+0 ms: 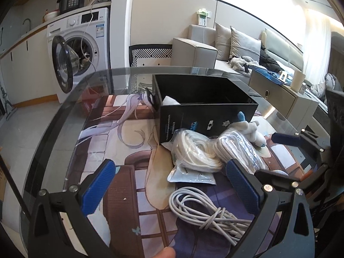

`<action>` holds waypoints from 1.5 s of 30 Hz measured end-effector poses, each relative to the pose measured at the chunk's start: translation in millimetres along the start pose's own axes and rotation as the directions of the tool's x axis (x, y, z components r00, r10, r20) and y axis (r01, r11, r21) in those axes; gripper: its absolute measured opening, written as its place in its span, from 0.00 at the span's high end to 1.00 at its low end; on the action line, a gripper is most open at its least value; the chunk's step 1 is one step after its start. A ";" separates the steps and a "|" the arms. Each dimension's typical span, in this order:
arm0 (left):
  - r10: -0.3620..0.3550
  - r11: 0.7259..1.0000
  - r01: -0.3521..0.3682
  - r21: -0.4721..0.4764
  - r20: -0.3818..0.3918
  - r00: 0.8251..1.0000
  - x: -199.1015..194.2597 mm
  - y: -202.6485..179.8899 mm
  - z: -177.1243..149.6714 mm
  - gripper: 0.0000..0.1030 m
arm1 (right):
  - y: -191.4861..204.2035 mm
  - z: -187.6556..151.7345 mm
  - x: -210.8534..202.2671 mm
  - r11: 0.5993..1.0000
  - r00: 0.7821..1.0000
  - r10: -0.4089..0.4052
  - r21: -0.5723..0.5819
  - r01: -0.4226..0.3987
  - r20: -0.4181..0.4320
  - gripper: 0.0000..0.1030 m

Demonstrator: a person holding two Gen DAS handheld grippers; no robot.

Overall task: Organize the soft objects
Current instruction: 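Withdraw both tools and move the right tool to the bag of white rope, then grasp the bag of white rope with the right tool and lift it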

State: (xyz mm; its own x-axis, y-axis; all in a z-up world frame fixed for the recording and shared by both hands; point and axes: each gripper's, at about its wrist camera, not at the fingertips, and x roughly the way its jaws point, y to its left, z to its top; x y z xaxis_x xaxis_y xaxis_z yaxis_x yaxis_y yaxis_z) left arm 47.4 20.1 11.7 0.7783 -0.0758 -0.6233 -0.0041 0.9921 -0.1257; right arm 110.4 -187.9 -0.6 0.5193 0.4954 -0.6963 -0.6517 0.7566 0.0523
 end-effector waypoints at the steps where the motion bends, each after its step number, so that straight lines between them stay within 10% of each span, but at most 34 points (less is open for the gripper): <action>1: 0.001 1.000 -0.001 -0.004 0.000 1.000 -0.1 1.6 -0.2 0.00 | 0.3 -0.6 2.6 1.000 1.000 0.003 0.002 -0.003 -0.010 0.01; 16: 0.020 1.000 -0.020 -0.011 0.005 1.000 -1.8 7.8 -2.6 0.00 | 7.6 5.3 31.6 1.000 0.997 0.024 0.020 -0.023 -0.078 0.20; 29: 0.028 1.000 -0.028 -0.003 0.006 1.000 -1.6 6.7 -2.9 0.00 | 8.7 2.7 23.7 1.000 0.998 0.006 -0.011 -0.007 -0.063 0.57; 45: 0.012 1.000 -0.012 0.007 -0.001 1.000 -3.0 -2.6 -4.1 0.00 | 8.3 11.1 -20.7 0.999 0.999 0.002 -0.039 0.000 0.052 0.60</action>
State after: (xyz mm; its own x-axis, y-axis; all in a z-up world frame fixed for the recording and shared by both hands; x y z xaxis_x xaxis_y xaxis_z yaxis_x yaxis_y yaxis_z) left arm 42.5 17.4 10.8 0.7778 -0.0635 -0.6254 -0.0091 0.9936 -0.1122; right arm 100.4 -187.2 22.2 0.5456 0.5187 -0.6583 -0.6733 0.7390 0.0243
